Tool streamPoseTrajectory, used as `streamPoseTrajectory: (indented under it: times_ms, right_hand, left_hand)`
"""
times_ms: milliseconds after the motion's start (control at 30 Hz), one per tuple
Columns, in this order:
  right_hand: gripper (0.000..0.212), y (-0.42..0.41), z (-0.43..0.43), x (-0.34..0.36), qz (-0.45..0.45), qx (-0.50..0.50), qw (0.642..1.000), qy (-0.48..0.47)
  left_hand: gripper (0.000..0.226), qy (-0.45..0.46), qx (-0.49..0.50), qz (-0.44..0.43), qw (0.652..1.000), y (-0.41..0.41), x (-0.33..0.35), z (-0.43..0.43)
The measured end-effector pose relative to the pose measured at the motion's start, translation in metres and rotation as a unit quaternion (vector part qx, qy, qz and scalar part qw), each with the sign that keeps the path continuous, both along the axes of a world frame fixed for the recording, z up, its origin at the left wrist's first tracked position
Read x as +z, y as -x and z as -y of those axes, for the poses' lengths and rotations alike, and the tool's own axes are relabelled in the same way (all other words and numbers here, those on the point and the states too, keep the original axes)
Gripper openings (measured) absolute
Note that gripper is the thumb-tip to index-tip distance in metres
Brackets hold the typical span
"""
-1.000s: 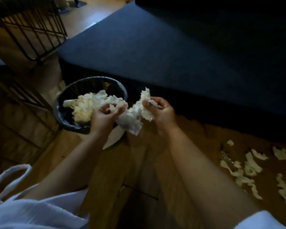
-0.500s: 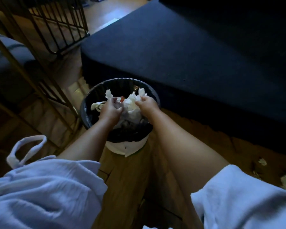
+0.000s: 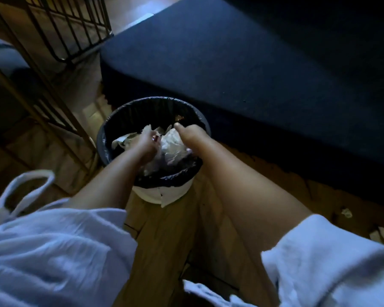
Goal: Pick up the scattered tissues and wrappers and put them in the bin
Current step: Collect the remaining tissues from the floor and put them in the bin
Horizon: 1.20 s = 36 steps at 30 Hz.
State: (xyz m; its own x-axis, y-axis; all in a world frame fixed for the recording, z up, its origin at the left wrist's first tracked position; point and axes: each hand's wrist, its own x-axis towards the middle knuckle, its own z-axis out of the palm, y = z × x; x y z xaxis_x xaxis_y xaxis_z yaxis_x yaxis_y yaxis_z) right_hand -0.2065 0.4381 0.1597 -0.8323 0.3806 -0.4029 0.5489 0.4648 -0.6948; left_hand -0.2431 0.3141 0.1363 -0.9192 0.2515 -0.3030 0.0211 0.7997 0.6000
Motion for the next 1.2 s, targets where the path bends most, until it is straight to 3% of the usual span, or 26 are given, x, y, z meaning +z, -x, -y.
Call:
streamPoseTrajectory:
  times_ms: [133, 333, 500, 633, 967, 1067, 1200]
  right_hand:
    - [0.054, -0.016, -0.020, 0.005, -0.091, -0.034, 0.995, -0.027]
    - [0.031, -0.101, -0.048, -0.004, -0.171, -0.086, 0.975, 0.116]
    - [0.023, -0.205, -0.090, -0.044, -0.169, -0.142, 0.966, 0.132]
    - [0.018, -0.303, -0.132, -0.097, -0.134, -0.229, 0.952, 0.155]
    - [0.020, -0.593, -0.218, -0.228, 0.026, -0.452, 0.879, 0.148]
    - [0.018, -0.650, -0.233, -0.254, 0.064, -0.511, 0.846, 0.138]
    - [0.015, -0.696, -0.255, -0.275, 0.078, -0.563, 0.820, 0.067]
  left_hand:
    - [0.046, -0.075, 0.070, -0.015, 0.995, -0.015, 0.017, -0.002]
    - [0.044, -0.214, 0.026, -0.022, 0.976, -0.103, 0.021, -0.036]
    - [0.044, -0.131, -0.096, -0.041, 0.986, -0.171, -0.008, -0.089]
    - [0.043, -0.100, -0.183, 0.029, 0.978, -0.253, -0.045, -0.136]
    - [0.046, 0.020, -0.379, 0.167, 0.910, -0.478, -0.159, -0.248]
    - [0.057, 0.062, -0.353, 0.195, 0.913, -0.513, -0.190, -0.264]
    - [0.075, 0.113, -0.222, 0.229, 0.941, -0.531, -0.223, -0.273]
